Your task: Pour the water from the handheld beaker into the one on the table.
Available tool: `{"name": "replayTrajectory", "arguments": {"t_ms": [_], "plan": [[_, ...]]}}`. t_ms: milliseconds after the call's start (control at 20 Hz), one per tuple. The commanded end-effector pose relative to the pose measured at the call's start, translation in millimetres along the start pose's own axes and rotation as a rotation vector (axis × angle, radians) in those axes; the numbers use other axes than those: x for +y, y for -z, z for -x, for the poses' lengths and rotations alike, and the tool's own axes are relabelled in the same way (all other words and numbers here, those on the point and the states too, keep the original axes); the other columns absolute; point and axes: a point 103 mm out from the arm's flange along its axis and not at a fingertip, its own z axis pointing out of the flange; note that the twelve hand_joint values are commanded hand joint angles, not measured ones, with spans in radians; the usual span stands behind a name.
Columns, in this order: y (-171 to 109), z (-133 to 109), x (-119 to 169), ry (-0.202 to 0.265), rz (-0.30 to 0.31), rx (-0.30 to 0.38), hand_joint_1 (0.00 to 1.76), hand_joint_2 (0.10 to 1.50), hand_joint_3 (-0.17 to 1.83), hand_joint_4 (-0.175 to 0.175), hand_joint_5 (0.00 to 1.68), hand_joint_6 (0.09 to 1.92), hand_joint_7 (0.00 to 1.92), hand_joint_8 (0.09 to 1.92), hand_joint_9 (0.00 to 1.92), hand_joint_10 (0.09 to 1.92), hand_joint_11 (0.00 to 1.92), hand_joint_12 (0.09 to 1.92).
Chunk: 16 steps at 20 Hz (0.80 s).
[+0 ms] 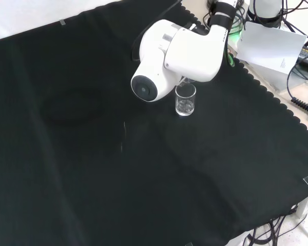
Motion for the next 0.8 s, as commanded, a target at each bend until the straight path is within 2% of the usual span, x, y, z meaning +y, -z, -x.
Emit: {"name": "replayTrajectory", "arguments": {"t_ms": [50, 350, 800], "plan": [[-2.0, 2.4, -3.6, 0.016, 0.041, 0.018, 1.47, 0.28, 1.17, -0.175, 1.30, 0.78, 1.39, 0.74, 1.85, 0.09, 1.32, 0.67], [-4.6, 2.7, -7.2, 0.043, 0.078, 0.045, 1.47, 0.28, 1.17, -0.175, 1.29, 0.78, 1.39, 0.74, 1.85, 0.09, 1.32, 0.67], [-8.2, 2.8, -9.7, 0.063, 0.110, 0.049, 1.47, 0.28, 1.17, -0.175, 1.29, 0.78, 1.39, 0.74, 1.85, 0.09, 1.31, 0.67]]}}
